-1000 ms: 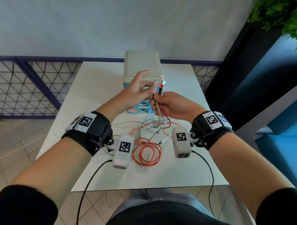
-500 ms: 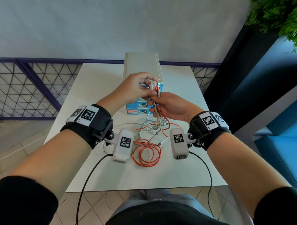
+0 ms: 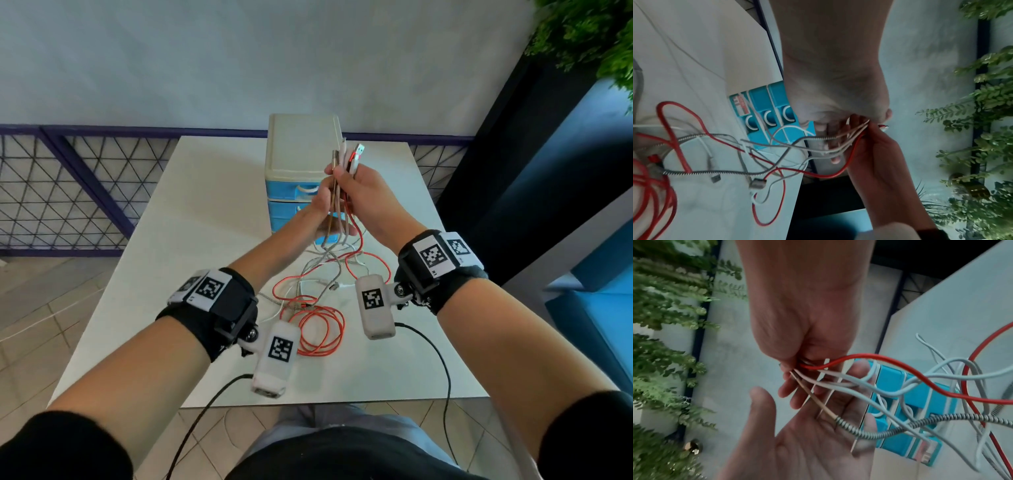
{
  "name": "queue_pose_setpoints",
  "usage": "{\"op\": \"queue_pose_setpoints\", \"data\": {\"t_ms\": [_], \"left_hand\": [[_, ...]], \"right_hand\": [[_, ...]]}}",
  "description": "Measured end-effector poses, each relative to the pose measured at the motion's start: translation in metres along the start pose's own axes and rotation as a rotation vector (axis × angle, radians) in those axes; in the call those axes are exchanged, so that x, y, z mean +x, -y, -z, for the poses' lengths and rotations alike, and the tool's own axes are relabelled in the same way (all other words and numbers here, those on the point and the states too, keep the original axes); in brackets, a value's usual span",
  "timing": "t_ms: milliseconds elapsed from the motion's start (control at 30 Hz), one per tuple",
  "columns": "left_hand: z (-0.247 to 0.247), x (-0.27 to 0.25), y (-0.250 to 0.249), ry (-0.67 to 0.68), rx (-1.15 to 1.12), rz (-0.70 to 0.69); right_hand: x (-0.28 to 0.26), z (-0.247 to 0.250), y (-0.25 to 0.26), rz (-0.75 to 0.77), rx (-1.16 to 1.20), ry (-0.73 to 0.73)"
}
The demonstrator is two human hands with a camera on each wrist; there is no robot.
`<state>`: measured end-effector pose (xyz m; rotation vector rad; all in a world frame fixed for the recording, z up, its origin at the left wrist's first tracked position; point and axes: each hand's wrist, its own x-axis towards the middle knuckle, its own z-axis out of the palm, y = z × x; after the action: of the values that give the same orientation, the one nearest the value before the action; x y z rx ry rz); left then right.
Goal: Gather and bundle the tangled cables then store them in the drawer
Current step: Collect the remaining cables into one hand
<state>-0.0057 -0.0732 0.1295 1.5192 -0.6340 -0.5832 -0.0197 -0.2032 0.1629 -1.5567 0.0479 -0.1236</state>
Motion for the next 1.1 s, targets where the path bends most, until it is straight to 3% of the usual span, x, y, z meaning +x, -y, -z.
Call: {"op": "queue_pose_setpoints", "data": {"t_ms": [267,400,633,733,900,1100], "left_hand": [[-0.009,-0.001,0.0,-0.146,0.288,-0.062],[-0.015,-0.003,0.001,-0.214,0.248,-0.125],[-0.016,0.002,0.016,-0.207,0.202,-0.221],[-0.004,0.003,0.019,-0.135,0.316,-0.217],[0.013,0.009,0.021,-0.06,0.694,-0.197],[0.033,-0.008,0.07,-0.048,1.016,-0.065]], "right_hand": [[-0.001,0.0,0.004,0.105,-0.232,-0.062],[-0.006,-0.003,0.009,0.059,-0.118,-0.001],[-0.006,-0.005,0.003,-0.061,0.097,0.145],[-0.004,-0.009,0.0,0.002,0.226,0.023],[-0.007,-0.012,-0.009,0.035,0.428,-0.217],[-0.002,0.005,0.012,0.002,0.485,-0.291]]}}
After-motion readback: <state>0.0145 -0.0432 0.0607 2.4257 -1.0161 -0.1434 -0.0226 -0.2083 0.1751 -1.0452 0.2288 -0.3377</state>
